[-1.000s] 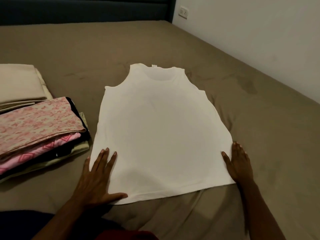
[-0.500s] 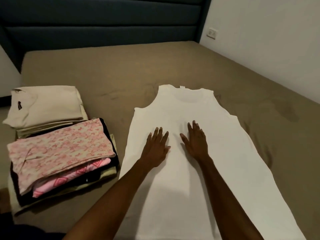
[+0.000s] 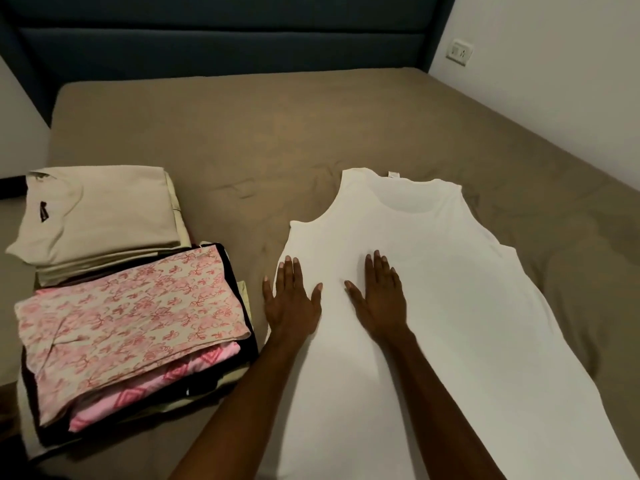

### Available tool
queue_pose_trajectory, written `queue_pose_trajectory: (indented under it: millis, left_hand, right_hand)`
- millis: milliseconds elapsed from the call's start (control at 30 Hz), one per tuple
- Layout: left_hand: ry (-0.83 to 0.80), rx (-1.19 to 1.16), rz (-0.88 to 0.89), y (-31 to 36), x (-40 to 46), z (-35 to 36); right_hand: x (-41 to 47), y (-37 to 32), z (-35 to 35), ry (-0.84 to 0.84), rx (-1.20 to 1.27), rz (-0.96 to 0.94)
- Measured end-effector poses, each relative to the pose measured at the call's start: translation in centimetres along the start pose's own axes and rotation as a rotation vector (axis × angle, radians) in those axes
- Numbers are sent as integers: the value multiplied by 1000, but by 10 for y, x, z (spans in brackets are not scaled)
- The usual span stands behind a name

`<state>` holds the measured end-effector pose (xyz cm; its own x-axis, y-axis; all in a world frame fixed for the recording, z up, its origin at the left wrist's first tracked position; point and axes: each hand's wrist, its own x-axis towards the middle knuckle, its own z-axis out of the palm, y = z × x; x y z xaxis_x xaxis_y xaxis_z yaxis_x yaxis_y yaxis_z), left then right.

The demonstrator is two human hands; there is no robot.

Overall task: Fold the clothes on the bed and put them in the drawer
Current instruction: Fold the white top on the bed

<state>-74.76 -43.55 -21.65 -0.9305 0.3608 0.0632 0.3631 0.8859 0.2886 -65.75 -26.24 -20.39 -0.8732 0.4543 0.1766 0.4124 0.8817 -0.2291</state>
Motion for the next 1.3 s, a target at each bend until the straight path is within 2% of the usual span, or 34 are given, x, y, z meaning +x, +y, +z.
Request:
queue_pose_trajectory:
  millis: [333,600,700,800,833,867,933,1000,1067,1100,1200,1300]
  left_hand:
    - [-217,83,-113,-32,66,-39]
    - [-279,171,-100,-31,77,-59]
    - [-190,133,42,-16,28,-76]
    - [89,-250,398,-16,-63,-76]
    - [97,-393,485,-23,-96,-72]
    - [39,-450,541,-35,-127,-68]
    - [-95,-337,537,-59,-166,-58]
    - [-193,-179,407,-75,-184,-51]
    - [-201,-87,372,-84,-193,-48]
    - [-188,-70,371,-86,-192,-47]
    - [-175,-46,364,-92,-203,-50]
    - [-263,28,368,-97,-210,-61]
  right_hand:
    - [-49,-31,9,-43,-31,43]
    - [-120,-86,-11,-105,2,-23]
    - [-136,-92,-13,-91,22,-69]
    - [-130,-77,-12,-116,174,-119]
    - [-125,-67,-14,-129,342,-97]
    - [-122,-59,-16,-129,538,-36]
    - [-121,-49,-18,-101,697,33]
    - [-128,-55,-14,-62,457,-50]
    - [-139,-67,-5,-58,144,-116]
    - [-138,-72,-2,-54,81,-117]
    - [-141,-77,-9,-66,93,-90]
    - [-143,-74,-7,-68,58,-77]
